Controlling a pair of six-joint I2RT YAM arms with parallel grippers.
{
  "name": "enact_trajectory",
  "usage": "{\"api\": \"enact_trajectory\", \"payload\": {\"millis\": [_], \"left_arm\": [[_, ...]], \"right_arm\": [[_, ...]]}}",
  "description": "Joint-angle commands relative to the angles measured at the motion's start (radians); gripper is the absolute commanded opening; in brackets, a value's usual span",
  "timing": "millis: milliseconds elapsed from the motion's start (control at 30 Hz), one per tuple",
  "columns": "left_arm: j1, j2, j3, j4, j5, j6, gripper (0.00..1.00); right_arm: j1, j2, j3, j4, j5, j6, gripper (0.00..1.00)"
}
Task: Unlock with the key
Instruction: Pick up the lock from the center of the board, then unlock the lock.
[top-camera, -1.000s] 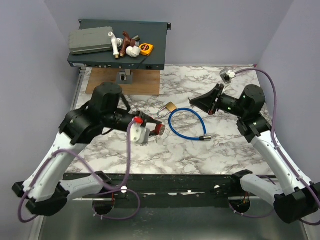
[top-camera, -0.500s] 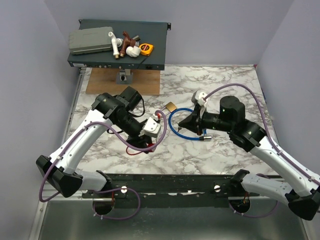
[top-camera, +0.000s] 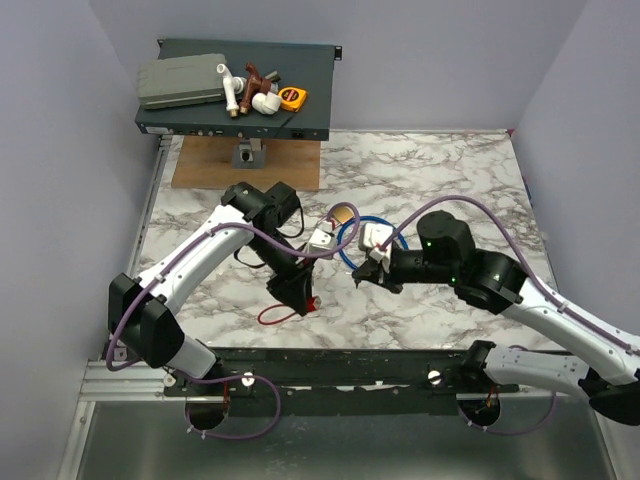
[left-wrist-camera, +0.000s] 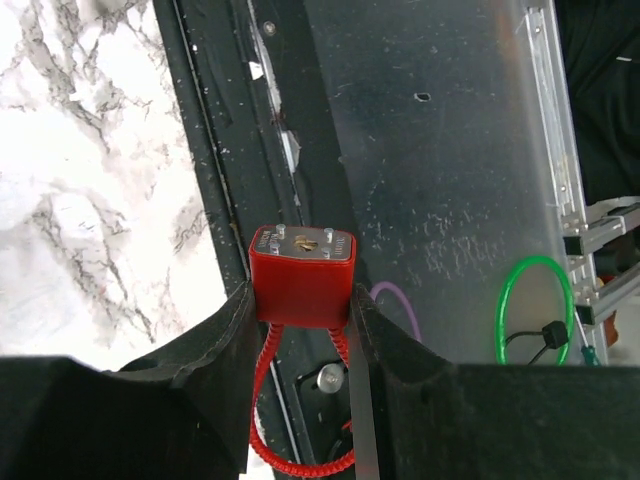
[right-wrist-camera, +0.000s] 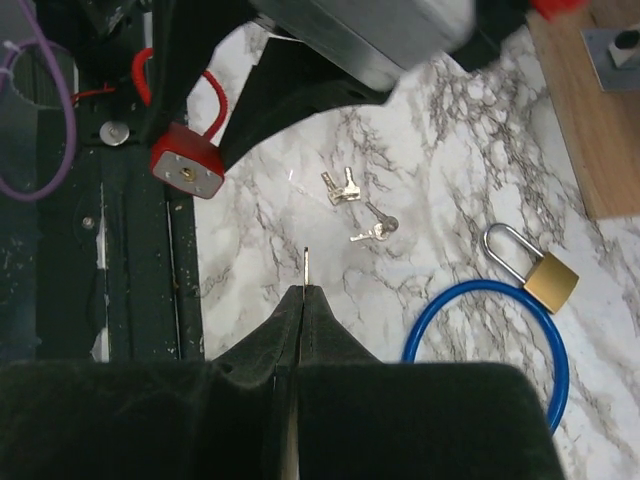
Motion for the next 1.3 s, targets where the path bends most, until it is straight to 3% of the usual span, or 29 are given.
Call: {"api": "enact_trajectory", "payload": {"millis": [0, 167, 500, 933, 1267], "left_arm": [[-0.001, -0.030, -0.039, -0.073, 0.103, 0.041, 0.00], [-0.001, 0.017, -0.082, -0.074, 0.093, 0.051, 0.00], [-0.001, 0.080, -0.073, -0.073, 0.108, 0.055, 0.00], [-0.043, 0.198, 0.001, -0.073, 0.123, -0.034, 0.00], [-0.060, 0.195, 0.008, -0.073, 0.114, -0.037, 0.00]], "right_arm": [[0.123, 0.051, 0.069, -0.082, 0.127, -0.082, 0.01], [0.290, 0.127, 0.115, -0.161, 0.284, -0.134, 0.01], [0.380, 0.156, 0.119, -0.213, 0.354, -0.215, 0.01], [0.423, 0.167, 0.063, -0.155, 0.384, -0.277, 0.01], [0.423, 0.169, 0.037, -0.147, 0.360, -0.320, 0.01]]}}
